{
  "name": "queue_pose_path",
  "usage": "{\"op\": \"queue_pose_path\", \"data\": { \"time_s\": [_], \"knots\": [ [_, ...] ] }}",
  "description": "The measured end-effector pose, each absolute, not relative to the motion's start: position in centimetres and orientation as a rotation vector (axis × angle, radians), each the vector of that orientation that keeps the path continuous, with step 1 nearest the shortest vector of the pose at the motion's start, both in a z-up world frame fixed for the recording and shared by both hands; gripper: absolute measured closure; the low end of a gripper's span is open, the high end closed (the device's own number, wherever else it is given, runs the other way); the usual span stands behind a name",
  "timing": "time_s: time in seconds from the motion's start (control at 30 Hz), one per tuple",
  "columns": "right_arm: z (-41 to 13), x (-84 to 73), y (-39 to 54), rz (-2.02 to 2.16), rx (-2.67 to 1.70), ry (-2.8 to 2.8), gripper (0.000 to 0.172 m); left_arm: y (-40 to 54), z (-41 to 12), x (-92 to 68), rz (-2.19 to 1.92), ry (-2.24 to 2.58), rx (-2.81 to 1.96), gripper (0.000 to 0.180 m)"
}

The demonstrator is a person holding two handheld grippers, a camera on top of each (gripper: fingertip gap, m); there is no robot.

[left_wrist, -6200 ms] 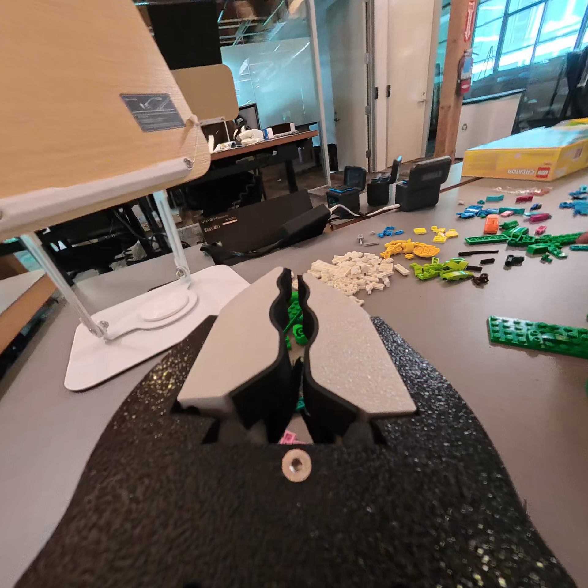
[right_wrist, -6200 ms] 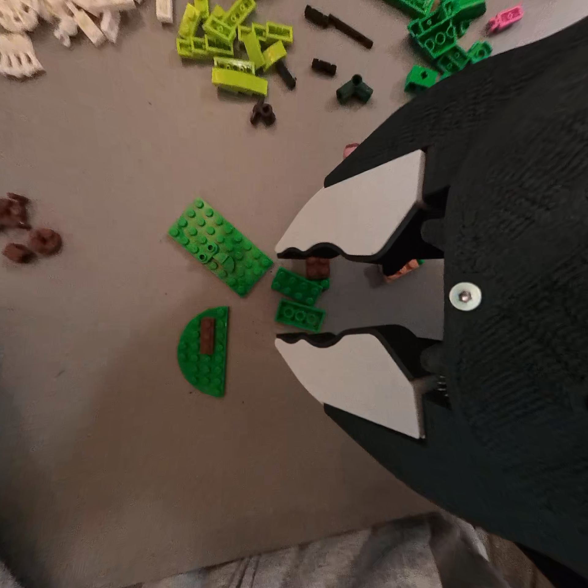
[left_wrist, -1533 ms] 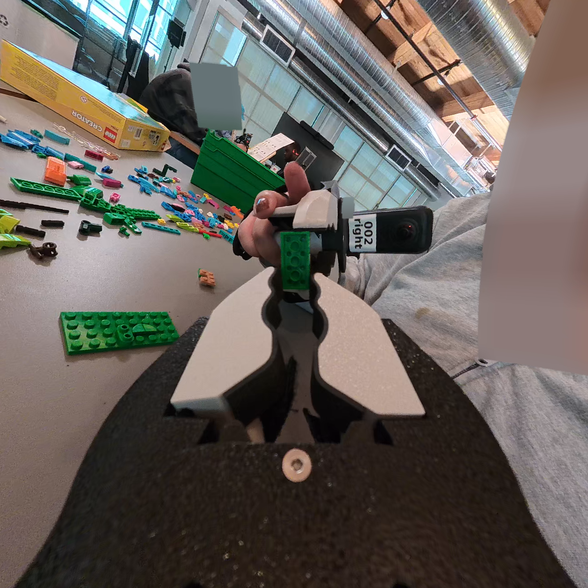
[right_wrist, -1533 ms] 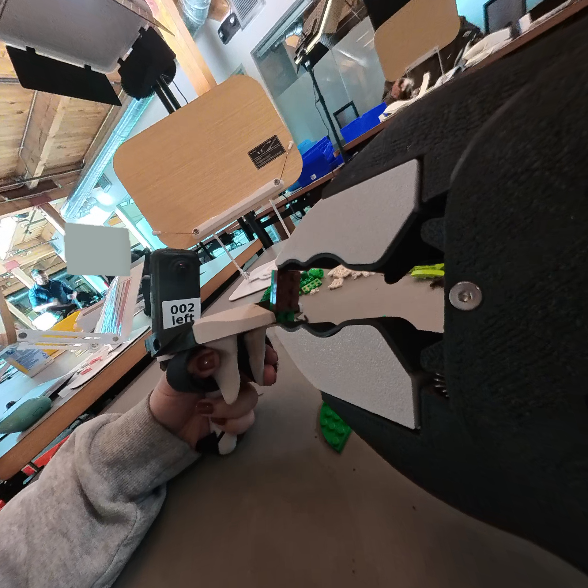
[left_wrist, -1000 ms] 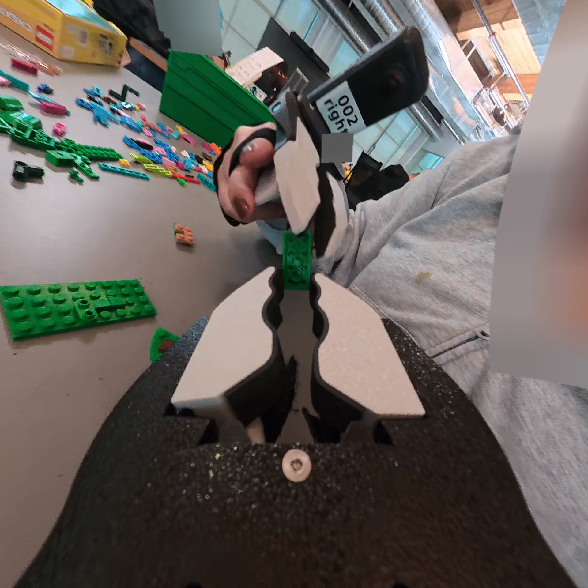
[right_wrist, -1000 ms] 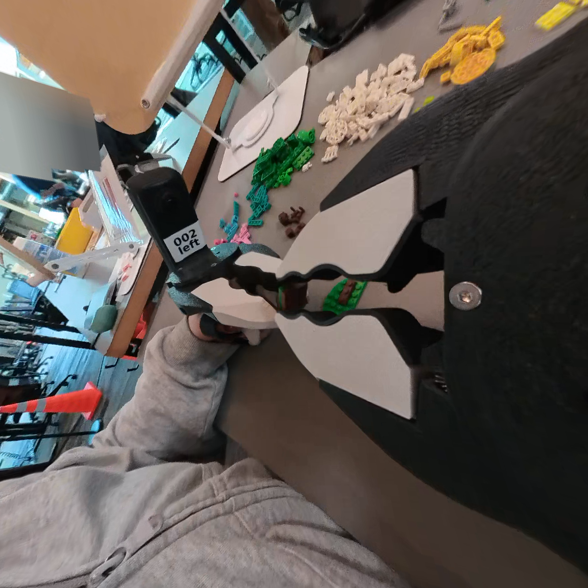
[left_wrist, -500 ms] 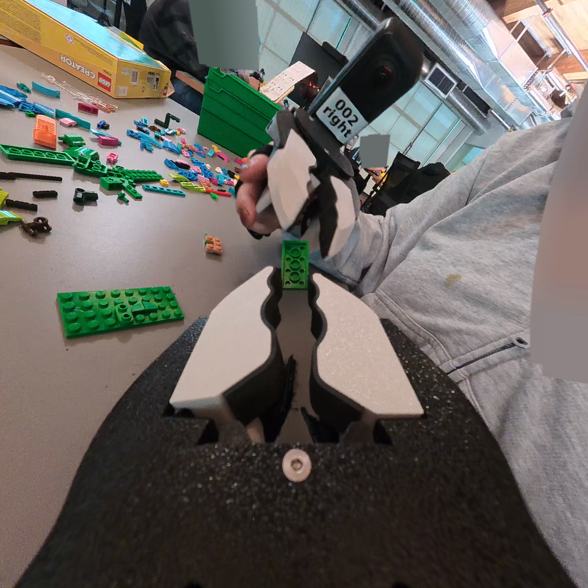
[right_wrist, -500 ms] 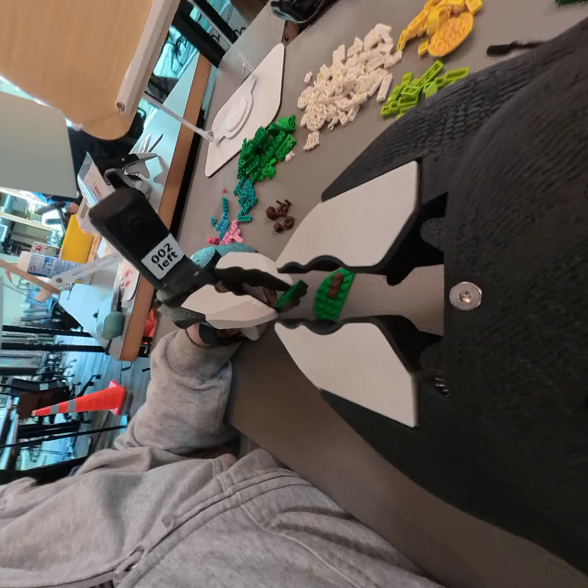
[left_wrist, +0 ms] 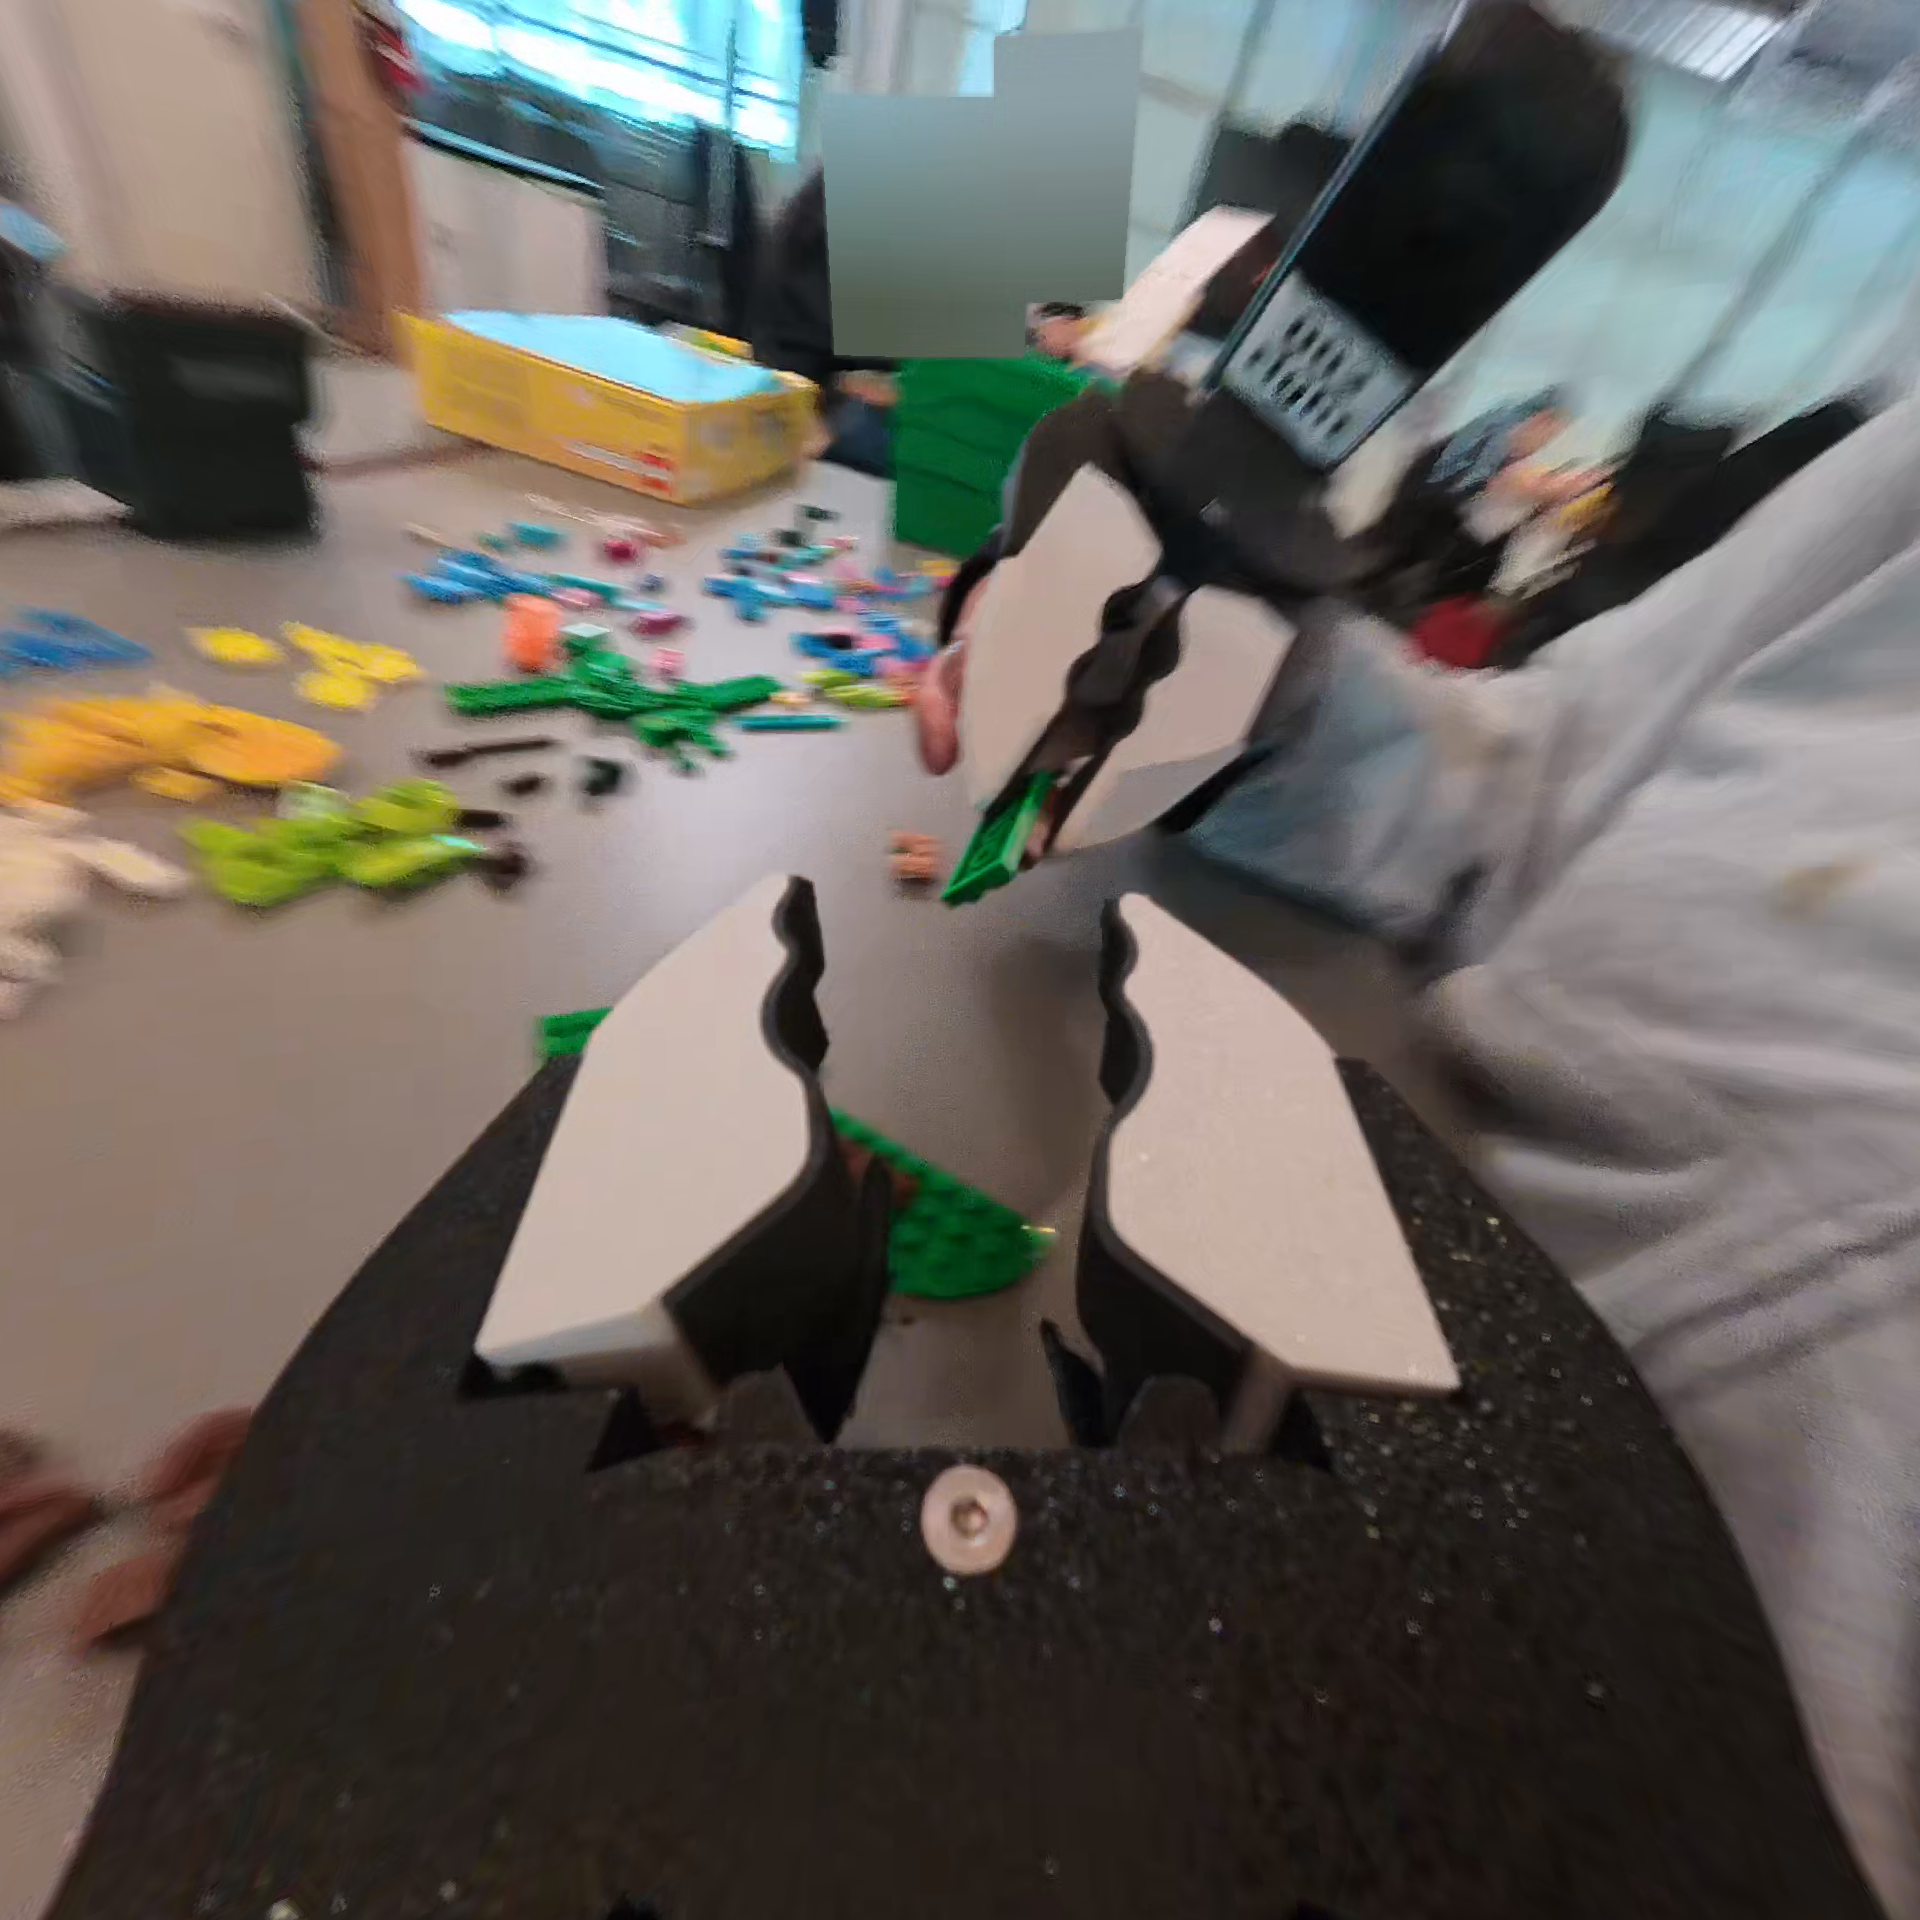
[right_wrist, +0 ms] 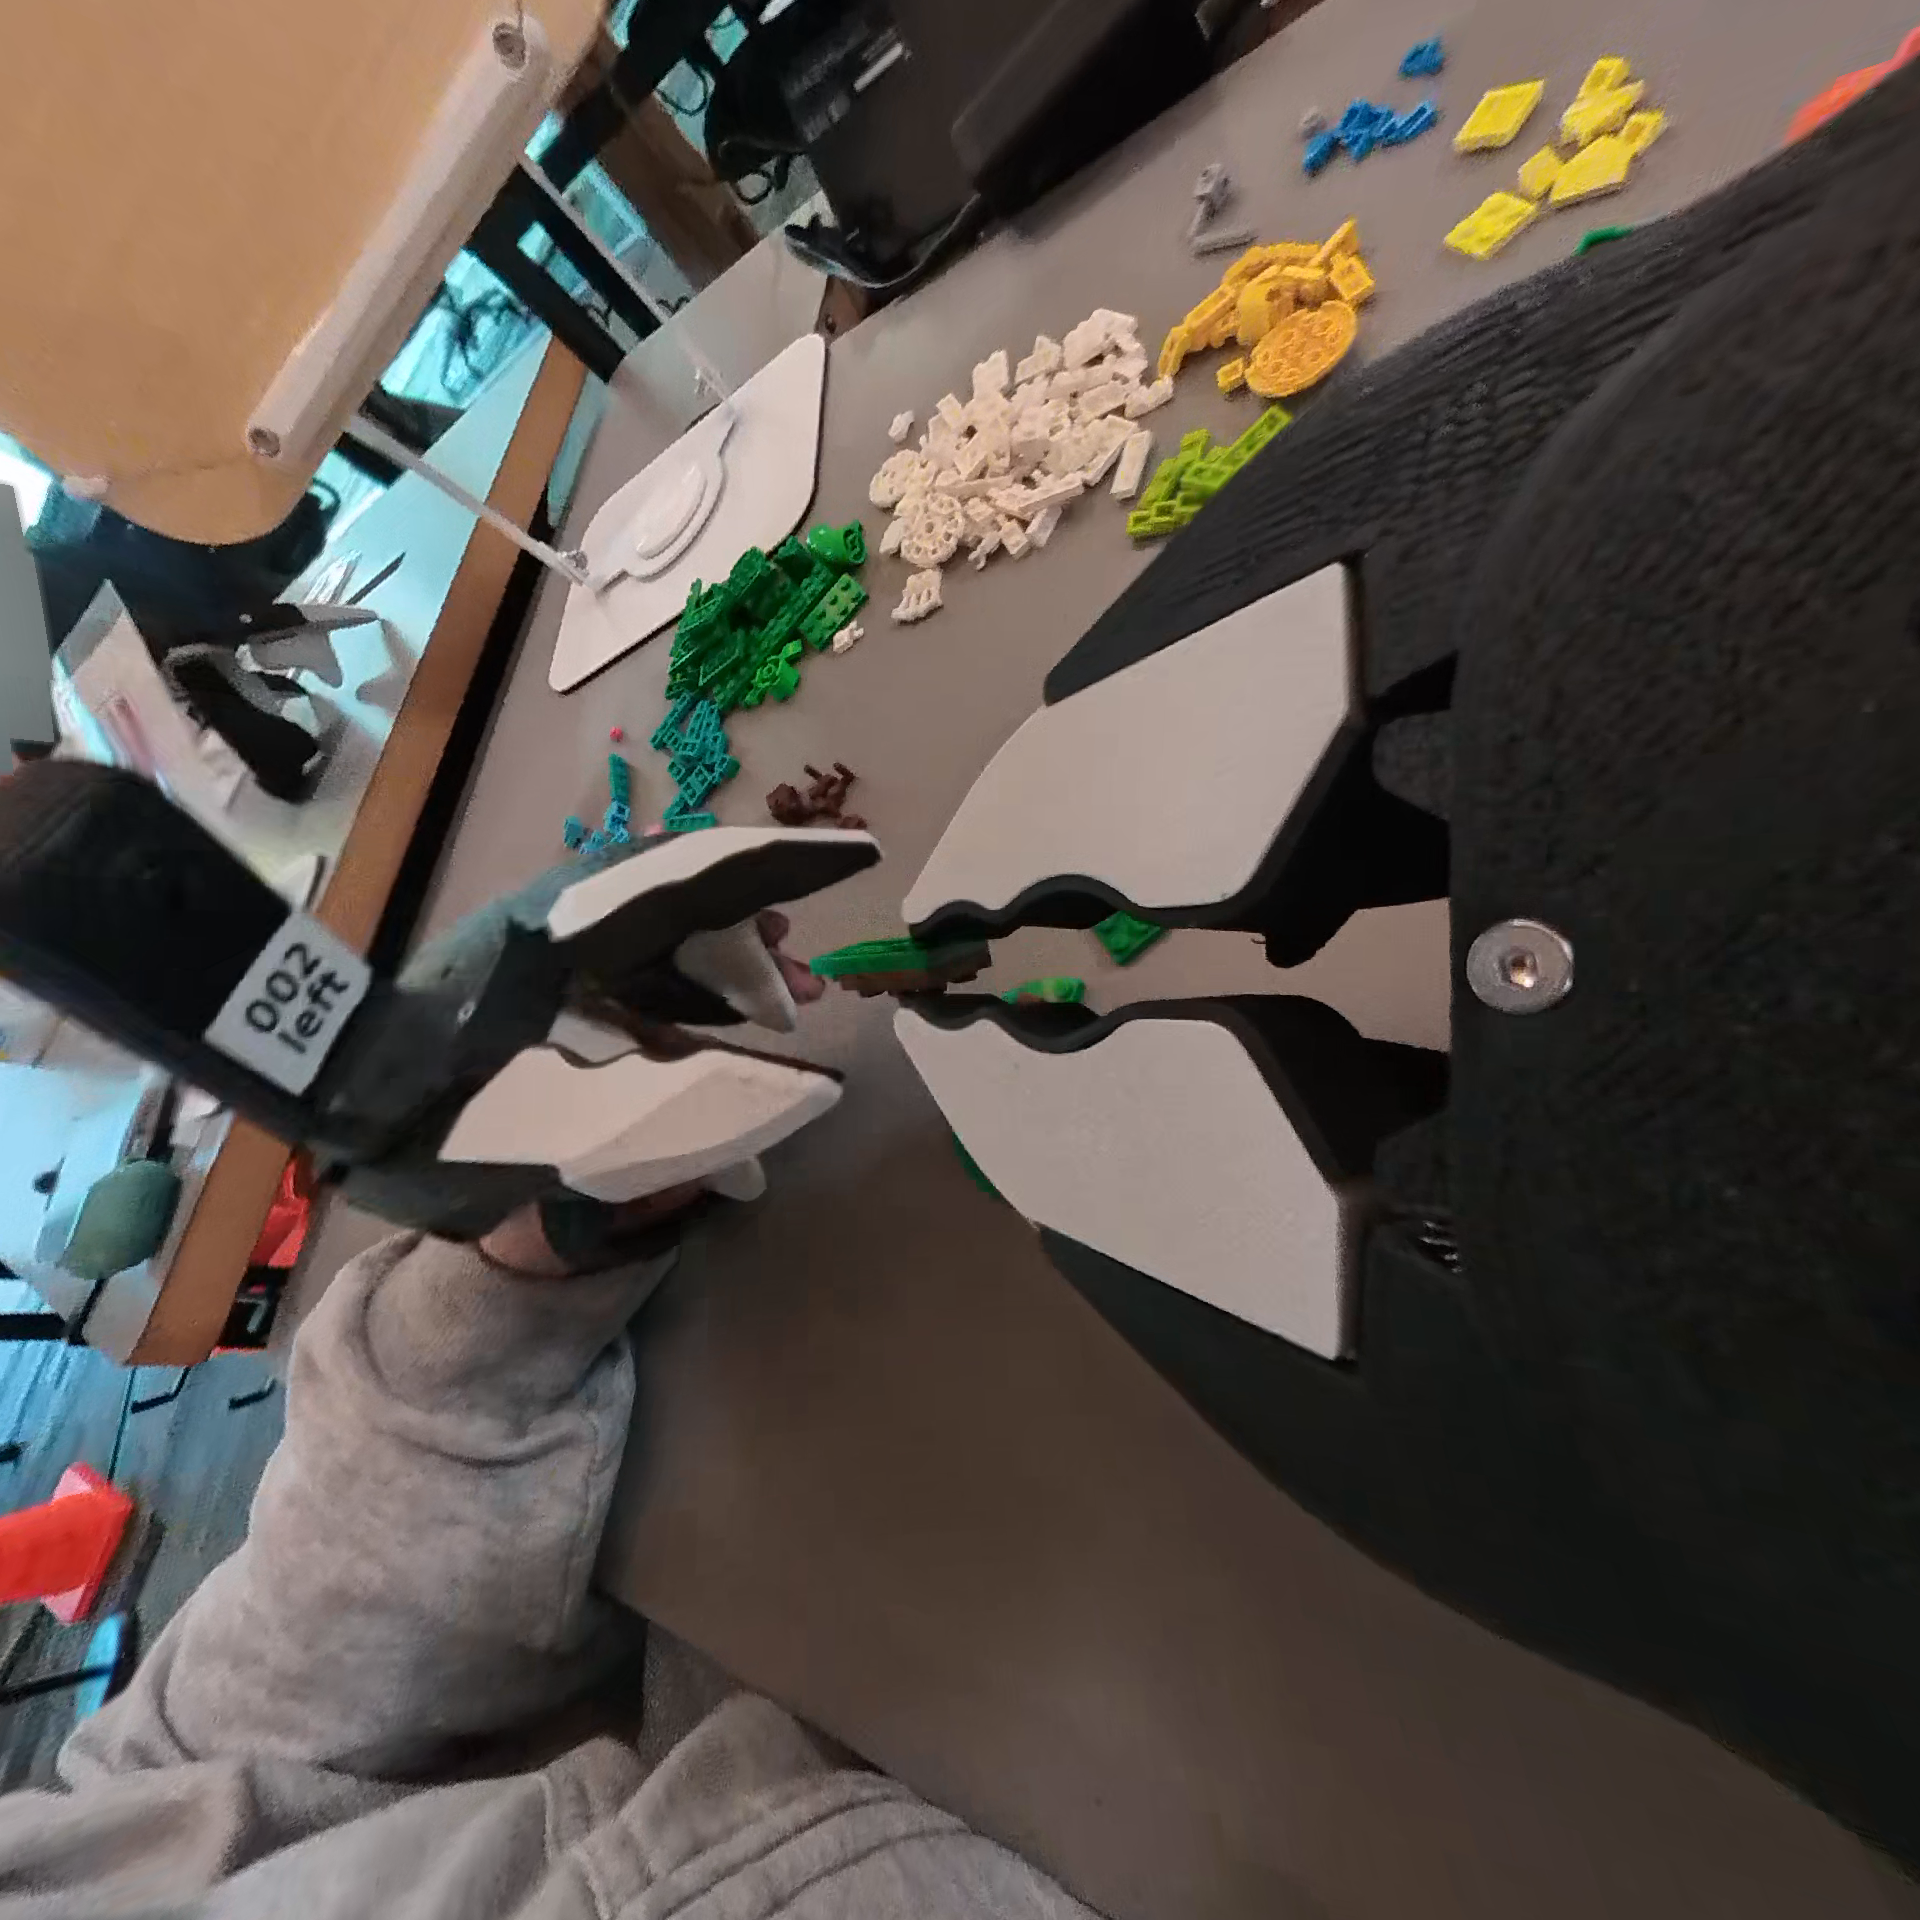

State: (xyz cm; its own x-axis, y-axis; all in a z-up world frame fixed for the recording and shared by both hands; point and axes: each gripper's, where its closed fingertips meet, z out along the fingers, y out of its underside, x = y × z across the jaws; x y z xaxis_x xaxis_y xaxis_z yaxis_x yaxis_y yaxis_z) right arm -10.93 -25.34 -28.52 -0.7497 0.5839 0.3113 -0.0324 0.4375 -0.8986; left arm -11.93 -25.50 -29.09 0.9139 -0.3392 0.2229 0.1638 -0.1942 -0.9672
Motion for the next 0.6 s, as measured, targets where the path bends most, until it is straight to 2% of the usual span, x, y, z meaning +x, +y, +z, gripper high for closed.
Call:
{"op": "queue_pose_path", "data": {
  "time_s": [0.07,0.13,0.2,0.3,0.4,0.6],
  "knots": [
    [-28.6,-11.2,-25.2,1.286,-0.505,-2.108,0.163,-25.2,-29.9,-13.5,-0.082,0.222,-1.755,0.133],
    [-28.8,-11.4,-25.2,1.216,-0.511,-2.134,0.163,-25.1,-30.8,-14.5,0.248,0.32,-1.794,0.145],
    [-29.3,-11.5,-25.5,1.129,-0.491,-2.166,0.163,-24.9,-31.7,-14.5,0.445,0.434,-1.822,0.149],
    [-30.1,-11.6,-25.8,0.994,-0.455,-2.215,0.164,-24.5,-32.4,-14.4,0.603,0.516,-1.841,0.154],
    [-30.8,-11.6,-25.8,0.864,-0.413,-2.257,0.164,-24.4,-32.5,-14.1,0.692,0.573,-1.833,0.171],
    [-31.5,-11.6,-25.7,0.743,-0.377,-2.297,0.164,-24.3,-33.3,-14.3,0.861,0.677,-1.838,0.175]
  ]
}}
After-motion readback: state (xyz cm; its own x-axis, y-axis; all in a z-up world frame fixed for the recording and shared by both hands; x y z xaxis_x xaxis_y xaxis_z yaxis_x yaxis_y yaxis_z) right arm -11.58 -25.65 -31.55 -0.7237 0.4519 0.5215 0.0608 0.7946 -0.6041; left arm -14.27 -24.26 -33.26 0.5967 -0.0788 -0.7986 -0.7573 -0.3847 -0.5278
